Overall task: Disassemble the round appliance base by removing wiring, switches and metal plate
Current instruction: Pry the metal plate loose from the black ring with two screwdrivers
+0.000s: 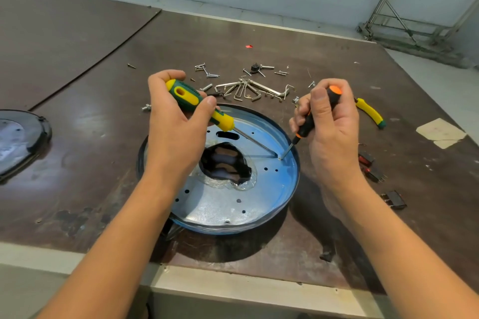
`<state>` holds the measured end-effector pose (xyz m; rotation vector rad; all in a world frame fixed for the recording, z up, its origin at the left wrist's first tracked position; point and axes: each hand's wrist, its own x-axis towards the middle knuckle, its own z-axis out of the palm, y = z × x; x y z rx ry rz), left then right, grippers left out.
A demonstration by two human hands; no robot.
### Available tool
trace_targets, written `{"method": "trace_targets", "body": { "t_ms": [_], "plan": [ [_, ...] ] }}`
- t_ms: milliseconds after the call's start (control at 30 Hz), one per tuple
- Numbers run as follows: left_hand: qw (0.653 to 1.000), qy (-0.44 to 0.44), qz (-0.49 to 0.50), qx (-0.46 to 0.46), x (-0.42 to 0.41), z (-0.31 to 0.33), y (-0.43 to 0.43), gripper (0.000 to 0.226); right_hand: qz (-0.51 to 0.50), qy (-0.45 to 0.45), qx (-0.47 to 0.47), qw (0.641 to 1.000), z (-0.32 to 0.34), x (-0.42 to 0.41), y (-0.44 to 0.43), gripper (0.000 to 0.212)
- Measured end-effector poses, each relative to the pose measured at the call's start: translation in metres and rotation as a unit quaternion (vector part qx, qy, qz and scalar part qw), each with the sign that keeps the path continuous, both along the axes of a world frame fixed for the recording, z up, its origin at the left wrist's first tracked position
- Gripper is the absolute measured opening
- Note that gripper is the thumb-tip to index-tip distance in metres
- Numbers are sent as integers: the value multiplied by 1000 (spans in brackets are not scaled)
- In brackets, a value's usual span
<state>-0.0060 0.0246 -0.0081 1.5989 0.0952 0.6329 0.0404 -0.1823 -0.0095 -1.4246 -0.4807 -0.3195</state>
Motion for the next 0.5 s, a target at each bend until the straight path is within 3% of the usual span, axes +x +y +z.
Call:
{"method": "trace_targets", "body": {
  "t_ms": [500],
  "plan": [
    [1000, 9, 0, 18, -3, 2, -6, 45, 20, 14, 38, 999, -7, 4, -2, 9]
  ]
}}
